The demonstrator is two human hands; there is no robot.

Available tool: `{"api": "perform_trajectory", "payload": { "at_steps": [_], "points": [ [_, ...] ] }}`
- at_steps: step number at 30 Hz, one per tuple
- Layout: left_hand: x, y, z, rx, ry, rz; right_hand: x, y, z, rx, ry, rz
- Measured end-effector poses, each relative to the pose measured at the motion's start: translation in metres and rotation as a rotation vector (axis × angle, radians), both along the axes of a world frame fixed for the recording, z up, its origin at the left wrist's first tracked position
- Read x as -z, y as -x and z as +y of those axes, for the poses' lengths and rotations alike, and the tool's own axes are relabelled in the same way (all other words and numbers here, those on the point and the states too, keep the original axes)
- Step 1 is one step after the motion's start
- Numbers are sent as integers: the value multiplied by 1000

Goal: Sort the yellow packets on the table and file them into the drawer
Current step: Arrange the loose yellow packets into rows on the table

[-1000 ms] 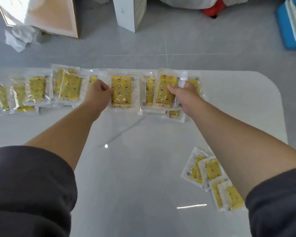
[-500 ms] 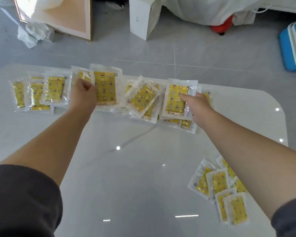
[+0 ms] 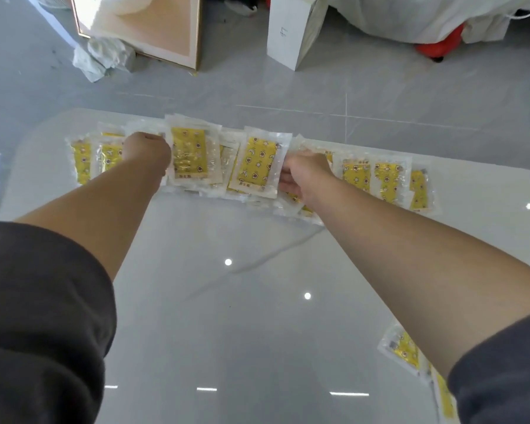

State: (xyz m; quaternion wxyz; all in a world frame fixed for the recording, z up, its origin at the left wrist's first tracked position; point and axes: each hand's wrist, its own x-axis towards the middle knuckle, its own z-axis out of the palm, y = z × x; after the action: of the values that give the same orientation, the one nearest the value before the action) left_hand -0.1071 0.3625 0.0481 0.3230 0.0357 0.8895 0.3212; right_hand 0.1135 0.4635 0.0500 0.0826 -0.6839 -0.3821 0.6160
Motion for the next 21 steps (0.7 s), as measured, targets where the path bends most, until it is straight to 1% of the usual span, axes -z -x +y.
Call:
{"api": "perform_trajectory", "payload": {
  "at_steps": [2, 4, 6, 8, 11, 14, 18, 21],
  "points": [
    [-2, -9, -3, 6, 12, 28, 1, -15, -3, -47, -100, -98],
    [-10, -26, -7, 33, -12, 84, -3, -38, -8, -75, -158, -153],
    [-20, -50, -10, 106, -48, 131, -7, -67, -13, -88, -164, -141],
    [-30, -79, -13, 184, -72, 137, -12, -96, -20, -72, -156, -119],
    [-35, -130, -17, 255, -114, 35, -17, -144, -34, -42, -139, -136],
    [-35, -191, -22, 344, -108, -49, -19, -202, -54, 20, -110, -164],
    [-25, -290, -40, 437, -49, -176, -11, -291, -77, 96, -75, -242],
    [-10, -369, -67, 502, 48, -266, -5, -359, -90, 60, -82, -348]
  ]
}}
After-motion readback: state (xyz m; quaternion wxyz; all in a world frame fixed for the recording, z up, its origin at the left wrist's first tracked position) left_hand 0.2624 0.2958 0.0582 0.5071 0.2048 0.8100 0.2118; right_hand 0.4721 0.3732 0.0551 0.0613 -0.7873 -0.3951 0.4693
